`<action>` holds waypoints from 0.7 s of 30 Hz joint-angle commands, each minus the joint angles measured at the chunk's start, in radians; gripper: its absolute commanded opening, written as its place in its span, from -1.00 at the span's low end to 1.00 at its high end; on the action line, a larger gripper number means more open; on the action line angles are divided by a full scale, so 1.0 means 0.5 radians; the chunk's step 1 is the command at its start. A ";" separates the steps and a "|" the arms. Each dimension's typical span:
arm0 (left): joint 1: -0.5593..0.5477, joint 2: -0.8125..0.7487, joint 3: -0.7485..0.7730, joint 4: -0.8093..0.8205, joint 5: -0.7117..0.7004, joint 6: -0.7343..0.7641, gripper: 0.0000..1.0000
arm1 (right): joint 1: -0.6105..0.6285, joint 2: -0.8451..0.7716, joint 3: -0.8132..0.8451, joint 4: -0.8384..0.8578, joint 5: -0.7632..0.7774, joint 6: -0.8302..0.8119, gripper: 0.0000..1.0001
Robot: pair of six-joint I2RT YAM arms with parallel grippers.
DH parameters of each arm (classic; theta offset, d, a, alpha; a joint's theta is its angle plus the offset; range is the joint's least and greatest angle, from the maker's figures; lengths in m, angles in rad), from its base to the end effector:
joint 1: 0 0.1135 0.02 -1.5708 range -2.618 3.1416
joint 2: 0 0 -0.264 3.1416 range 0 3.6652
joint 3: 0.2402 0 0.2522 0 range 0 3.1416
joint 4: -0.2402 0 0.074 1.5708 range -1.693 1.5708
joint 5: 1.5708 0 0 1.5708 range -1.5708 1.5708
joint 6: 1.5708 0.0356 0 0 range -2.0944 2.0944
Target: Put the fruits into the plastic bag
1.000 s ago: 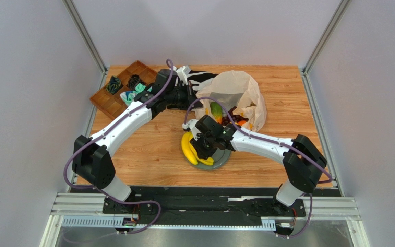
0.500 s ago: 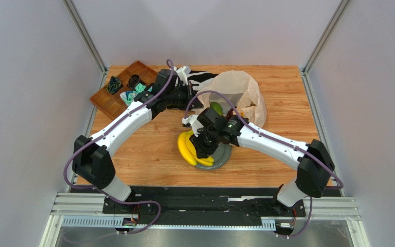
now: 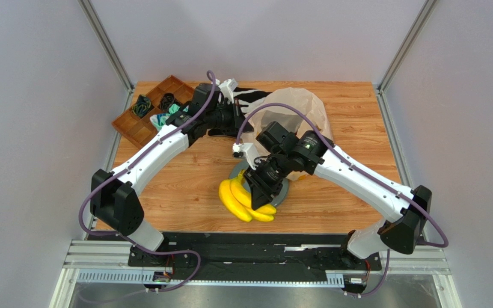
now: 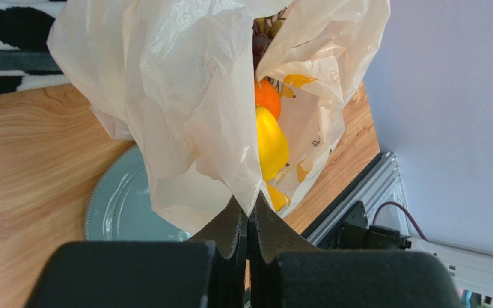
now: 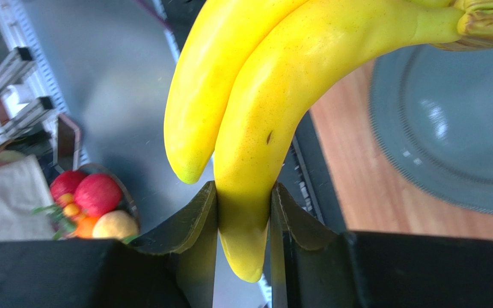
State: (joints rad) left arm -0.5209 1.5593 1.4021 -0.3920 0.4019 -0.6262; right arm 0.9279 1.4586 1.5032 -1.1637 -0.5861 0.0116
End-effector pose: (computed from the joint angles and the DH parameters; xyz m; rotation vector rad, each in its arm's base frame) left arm 0.3048 -0.1909 0.3427 0.1387 2.2706 -1.0740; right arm 0.1507 0.2341 0.3534 -1.4216 2.4410 1.0513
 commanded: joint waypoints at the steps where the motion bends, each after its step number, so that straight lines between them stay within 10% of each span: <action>1: 0.060 -0.057 0.080 -0.001 0.028 0.053 -1.00 | -0.113 -0.315 0.227 -0.115 -0.190 0.185 -1.00; 8: 0.072 -0.072 0.040 0.020 0.077 0.044 -1.00 | -0.839 -0.622 0.282 0.390 -0.282 0.519 -1.00; 21: 0.072 -0.158 0.000 0.005 0.055 0.074 -1.00 | -1.030 0.138 0.736 0.066 0.062 0.590 -1.00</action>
State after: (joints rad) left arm -0.4866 1.5421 1.4017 -0.3946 0.4282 -0.6140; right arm 0.4393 1.5005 1.8023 -1.0531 -0.6094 0.2779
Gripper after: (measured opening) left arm 0.007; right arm 0.307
